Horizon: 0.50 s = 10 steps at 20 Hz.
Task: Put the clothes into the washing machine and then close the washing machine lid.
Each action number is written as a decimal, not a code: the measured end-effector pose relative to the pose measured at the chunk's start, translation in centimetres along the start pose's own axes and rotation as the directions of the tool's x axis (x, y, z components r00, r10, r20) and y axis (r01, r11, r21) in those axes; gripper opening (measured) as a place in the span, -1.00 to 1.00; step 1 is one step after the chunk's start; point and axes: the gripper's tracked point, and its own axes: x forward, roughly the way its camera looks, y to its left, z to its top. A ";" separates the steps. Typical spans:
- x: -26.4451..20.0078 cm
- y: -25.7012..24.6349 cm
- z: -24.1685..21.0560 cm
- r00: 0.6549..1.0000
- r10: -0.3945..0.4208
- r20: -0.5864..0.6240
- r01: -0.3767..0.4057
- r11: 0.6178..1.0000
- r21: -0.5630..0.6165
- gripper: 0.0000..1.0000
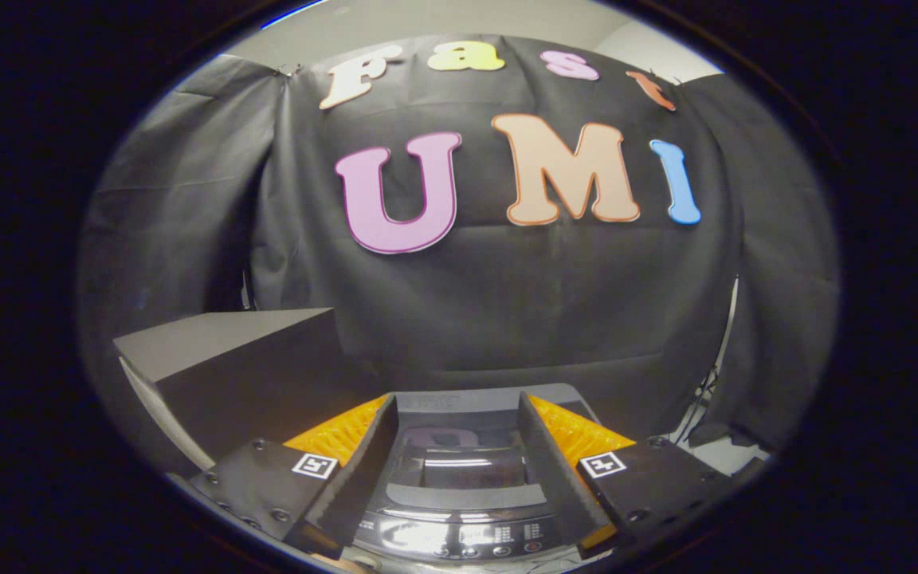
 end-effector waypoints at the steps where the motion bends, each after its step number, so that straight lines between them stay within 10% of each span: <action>1: -1.3 -0.3 -0.2 1.000 0.011 0.027 -0.011 1.000 -0.001 0.89; 10: -11.7 -5.1 -4.5 0.986 0.035 0.165 -0.021 0.996 -0.083 0.89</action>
